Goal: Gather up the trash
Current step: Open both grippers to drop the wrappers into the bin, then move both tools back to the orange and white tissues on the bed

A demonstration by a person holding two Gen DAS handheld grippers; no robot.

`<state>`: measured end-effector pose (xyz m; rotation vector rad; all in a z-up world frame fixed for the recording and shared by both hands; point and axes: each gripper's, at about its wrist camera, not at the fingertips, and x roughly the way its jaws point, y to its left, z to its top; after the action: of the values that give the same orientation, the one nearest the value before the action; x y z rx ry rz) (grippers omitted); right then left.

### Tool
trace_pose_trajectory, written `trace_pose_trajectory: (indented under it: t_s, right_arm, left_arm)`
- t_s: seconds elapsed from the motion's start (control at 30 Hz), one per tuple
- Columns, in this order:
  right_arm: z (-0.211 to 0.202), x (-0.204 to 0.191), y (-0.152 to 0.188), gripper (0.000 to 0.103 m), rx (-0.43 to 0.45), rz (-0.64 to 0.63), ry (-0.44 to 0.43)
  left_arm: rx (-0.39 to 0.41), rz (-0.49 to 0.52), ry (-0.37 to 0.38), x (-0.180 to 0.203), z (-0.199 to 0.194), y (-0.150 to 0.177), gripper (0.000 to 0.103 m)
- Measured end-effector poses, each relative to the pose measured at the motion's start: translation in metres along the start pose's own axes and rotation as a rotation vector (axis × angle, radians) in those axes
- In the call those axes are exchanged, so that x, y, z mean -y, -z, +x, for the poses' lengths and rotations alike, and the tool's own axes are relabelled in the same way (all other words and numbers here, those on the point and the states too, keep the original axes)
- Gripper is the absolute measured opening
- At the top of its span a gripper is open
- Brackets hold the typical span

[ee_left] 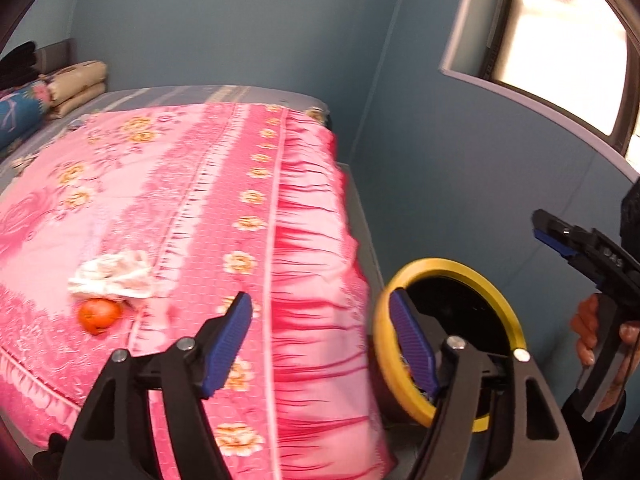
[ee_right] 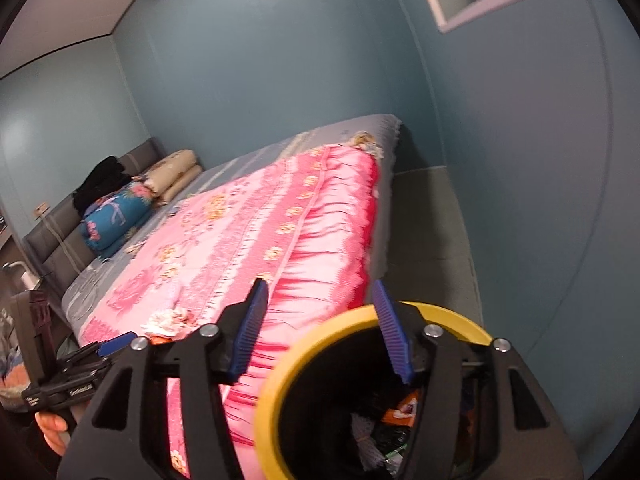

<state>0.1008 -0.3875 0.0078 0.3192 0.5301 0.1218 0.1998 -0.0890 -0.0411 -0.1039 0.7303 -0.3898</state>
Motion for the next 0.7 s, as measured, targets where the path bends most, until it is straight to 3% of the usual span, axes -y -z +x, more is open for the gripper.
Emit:
trace_pose_trajectory:
  t_s: [0.43, 0.7]
  right_arm:
    - [0.064, -0.106, -0.017, 0.062, -0.094, -0.143, -0.188]
    - [0.126, -0.177, -0.010, 0.062, -0.206, -0.234, -0.259]
  left_arm:
    - [0.034, -0.160, -0.181, -0.106, -0.023, 0.009, 0.075]
    - [-0.013, -0.241, -0.260, -0.167, -0.009, 0.026, 0.075]
